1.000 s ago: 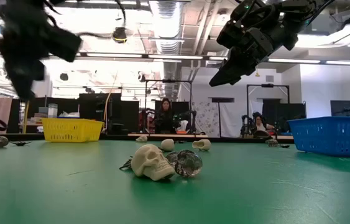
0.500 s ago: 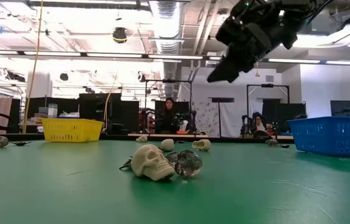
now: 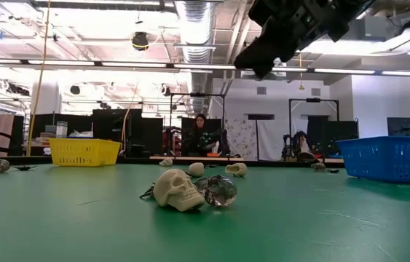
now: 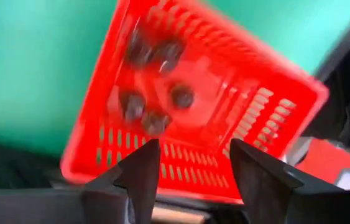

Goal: Sort Halloween decoration
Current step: Put the black spider toy into the blue bin

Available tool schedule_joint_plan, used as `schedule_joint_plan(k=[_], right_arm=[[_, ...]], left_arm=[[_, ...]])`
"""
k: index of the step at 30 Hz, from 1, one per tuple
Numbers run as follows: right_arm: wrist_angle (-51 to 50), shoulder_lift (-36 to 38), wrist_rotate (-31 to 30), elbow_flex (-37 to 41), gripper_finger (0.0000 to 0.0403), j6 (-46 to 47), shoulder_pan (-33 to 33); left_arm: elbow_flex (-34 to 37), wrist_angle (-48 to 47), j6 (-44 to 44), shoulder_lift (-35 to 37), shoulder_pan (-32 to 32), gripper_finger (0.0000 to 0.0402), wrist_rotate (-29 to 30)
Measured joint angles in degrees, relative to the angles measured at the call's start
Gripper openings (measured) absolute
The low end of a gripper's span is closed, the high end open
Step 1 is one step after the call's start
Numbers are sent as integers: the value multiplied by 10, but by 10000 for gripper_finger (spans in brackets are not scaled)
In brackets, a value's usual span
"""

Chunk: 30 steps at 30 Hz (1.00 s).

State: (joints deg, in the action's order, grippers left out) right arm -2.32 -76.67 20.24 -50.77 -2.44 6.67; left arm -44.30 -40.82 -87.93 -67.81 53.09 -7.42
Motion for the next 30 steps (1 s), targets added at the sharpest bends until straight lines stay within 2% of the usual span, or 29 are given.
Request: schedule_joint_plan(k=[2, 5, 7, 9, 11, 13, 15, 17, 19, 22, 25, 30], right_arm=[[-56, 1, -1, -18, 98, 36, -11], [-192, 2, -6, -62, 98, 94, -38], [-263, 2, -37, -78, 98, 138, -67], [-308, 2, -70, -82, 98, 193, -99], [-338, 2, -83, -83, 98, 263, -131], [-369, 2, -86, -83, 98, 345, -163], [-389, 1, -95, -78, 98, 433, -197], [-405, 0, -110, -68, 98, 512, -232], [-412, -1, -117, -56, 98, 577, -264], [-410, -3, -124, -43, 98, 664, -301], [-416, -3, -148, -27, 98, 765, -326], [-437, -4, -148, 28, 106, 906, -364]], left_arm=[[-4, 1, 93, 20, -25, 188, 56], [-5, 13, 278, 52, -62, 189, 210], [-5, 38, 413, 66, -84, 189, 319], [6, 95, 541, 77, -107, 189, 403], [33, 190, 672, 83, -137, 189, 449], [73, 321, 799, 86, -174, 190, 455], [125, 481, 911, 87, -220, 190, 413], [182, 635, 991, 87, -274, 190, 318], [242, 772, 1021, 87, -337, 190, 205], [312, 941, 994, 87, -438, 190, 60], [357, 1028, 933, 87, -520, 190, -38], [383, 1043, 854, 87, -581, 190, -110]])
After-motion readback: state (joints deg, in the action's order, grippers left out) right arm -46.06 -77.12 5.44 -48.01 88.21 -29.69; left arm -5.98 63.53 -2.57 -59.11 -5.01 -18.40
